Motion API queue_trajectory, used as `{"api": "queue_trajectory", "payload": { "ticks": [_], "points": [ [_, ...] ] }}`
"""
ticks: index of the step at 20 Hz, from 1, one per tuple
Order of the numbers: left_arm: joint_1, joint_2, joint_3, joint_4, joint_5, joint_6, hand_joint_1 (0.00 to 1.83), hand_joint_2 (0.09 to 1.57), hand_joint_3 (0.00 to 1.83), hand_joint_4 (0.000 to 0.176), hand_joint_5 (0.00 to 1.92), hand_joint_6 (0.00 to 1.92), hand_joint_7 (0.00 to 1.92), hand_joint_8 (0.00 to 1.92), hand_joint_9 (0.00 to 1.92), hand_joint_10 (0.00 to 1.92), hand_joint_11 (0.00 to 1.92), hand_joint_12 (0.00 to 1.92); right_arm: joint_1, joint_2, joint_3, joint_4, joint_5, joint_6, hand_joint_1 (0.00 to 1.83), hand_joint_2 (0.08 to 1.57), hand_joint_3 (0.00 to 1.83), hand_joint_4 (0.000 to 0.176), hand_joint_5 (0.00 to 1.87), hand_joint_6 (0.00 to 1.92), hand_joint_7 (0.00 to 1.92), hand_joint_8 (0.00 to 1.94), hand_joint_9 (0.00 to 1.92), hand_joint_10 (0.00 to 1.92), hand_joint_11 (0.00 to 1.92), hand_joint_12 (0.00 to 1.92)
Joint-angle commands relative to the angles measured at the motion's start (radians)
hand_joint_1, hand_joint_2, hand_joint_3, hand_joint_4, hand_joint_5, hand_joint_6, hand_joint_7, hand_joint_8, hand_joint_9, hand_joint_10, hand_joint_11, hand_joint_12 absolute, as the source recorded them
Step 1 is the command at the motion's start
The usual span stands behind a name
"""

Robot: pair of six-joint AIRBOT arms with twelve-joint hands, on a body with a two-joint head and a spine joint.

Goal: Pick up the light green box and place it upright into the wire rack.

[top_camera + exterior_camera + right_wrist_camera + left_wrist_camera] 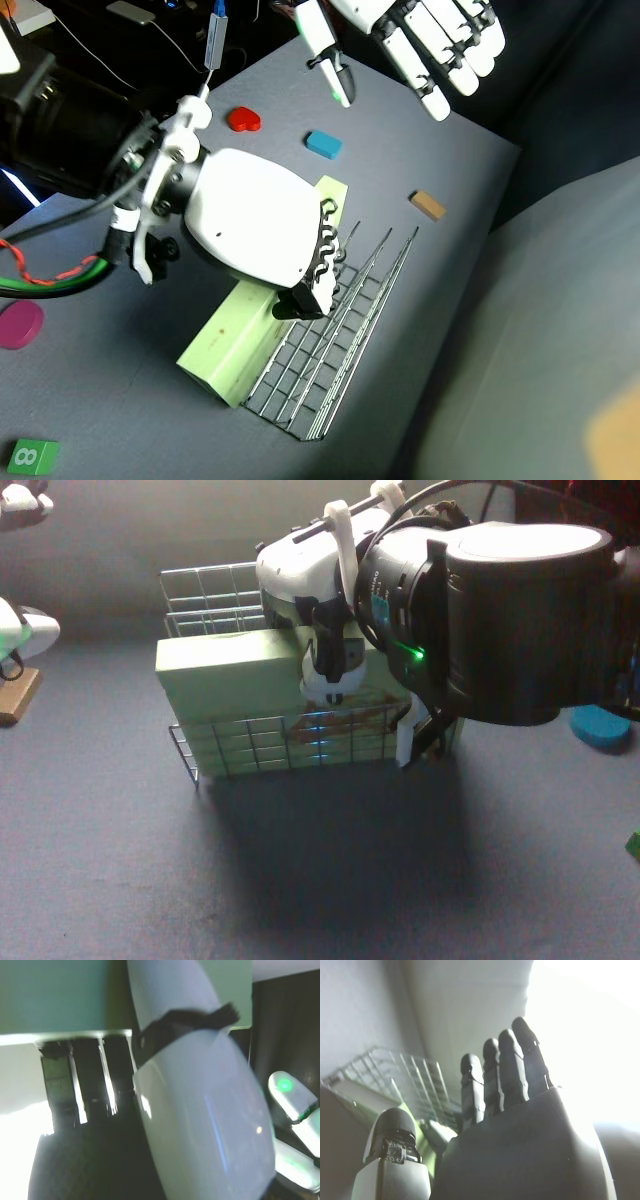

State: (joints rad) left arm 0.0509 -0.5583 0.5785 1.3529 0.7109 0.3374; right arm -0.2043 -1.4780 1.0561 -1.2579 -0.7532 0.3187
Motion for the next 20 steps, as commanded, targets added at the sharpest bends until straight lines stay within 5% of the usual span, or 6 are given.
{"api": "queue_trajectory", "payload": {
  "ticks": [1, 6, 7, 9, 11, 20],
  "points": [
    [-0.013, 0.001, -0.003, 0.083, -0.009, -0.002, 0.15, 1.24, 0.0, 0.074, 0.26, 0.0, 0.18, 0.0, 0.13, 0.0, 0.0, 0.48, 0.013, -0.002, 0.003, -0.074, 0.017, 0.006, 1.36, 1.16, 0.0, 0.0, 0.8, 1.08, 0.98, 1.06, 0.8, 1.42, 0.76, 1.48],
    [-0.013, 0.0, -0.006, 0.083, -0.009, -0.015, 0.15, 1.24, 0.0, 0.074, 0.26, 0.0, 0.18, 0.0, 0.13, 0.0, 0.0, 0.48, 0.016, -0.001, 0.004, -0.074, 0.02, 0.006, 1.21, 1.2, 0.0, 0.0, 0.75, 1.22, 0.88, 1.23, 0.65, 1.12, 0.64, 1.47],
    [-0.013, 0.0, -0.006, 0.083, -0.009, -0.019, 0.15, 1.24, 0.0, 0.074, 0.25, 0.0, 0.18, 0.0, 0.13, 0.0, 0.0, 0.48, 0.018, -0.001, 0.004, -0.074, 0.021, 0.006, 1.07, 1.21, 0.0, 0.0, 0.78, 1.27, 0.76, 0.77, 0.6, 0.83, 0.51, 1.45],
    [-0.012, -0.001, -0.007, 0.083, -0.008, -0.027, 0.15, 1.24, 0.0, 0.074, 0.25, 0.0, 0.18, 0.0, 0.13, 0.0, 0.0, 0.48, 0.02, 0.0, 0.003, -0.074, 0.021, 0.006, 0.99, 1.12, 0.0, 0.0, 0.75, 0.31, 0.82, 0.3, 0.62, 0.61, 0.45, 1.36],
    [-0.009, -0.002, -0.012, 0.083, -0.008, -0.042, 0.15, 1.24, 0.0, 0.074, 0.25, 0.0, 0.18, 0.0, 0.13, 0.0, 0.0, 0.48, 0.023, 0.001, 0.003, -0.074, 0.022, 0.005, 0.95, 1.09, 0.0, 0.0, 0.76, 0.06, 0.84, 0.08, 0.66, 0.38, 0.39, 1.28],
    [0.018, -0.063, -0.025, 0.061, 0.016, -0.073, 0.16, 1.24, 0.0, 0.074, 0.25, 0.0, 0.18, 0.0, 0.13, 0.0, 0.0, 0.5, 0.102, 0.073, -0.081, -0.071, -0.008, -0.013, 0.89, 0.93, 0.0, 0.0, 0.58, 0.0, 0.7, 0.0, 0.6, 0.07, 0.25, 1.21]
  ]
}}
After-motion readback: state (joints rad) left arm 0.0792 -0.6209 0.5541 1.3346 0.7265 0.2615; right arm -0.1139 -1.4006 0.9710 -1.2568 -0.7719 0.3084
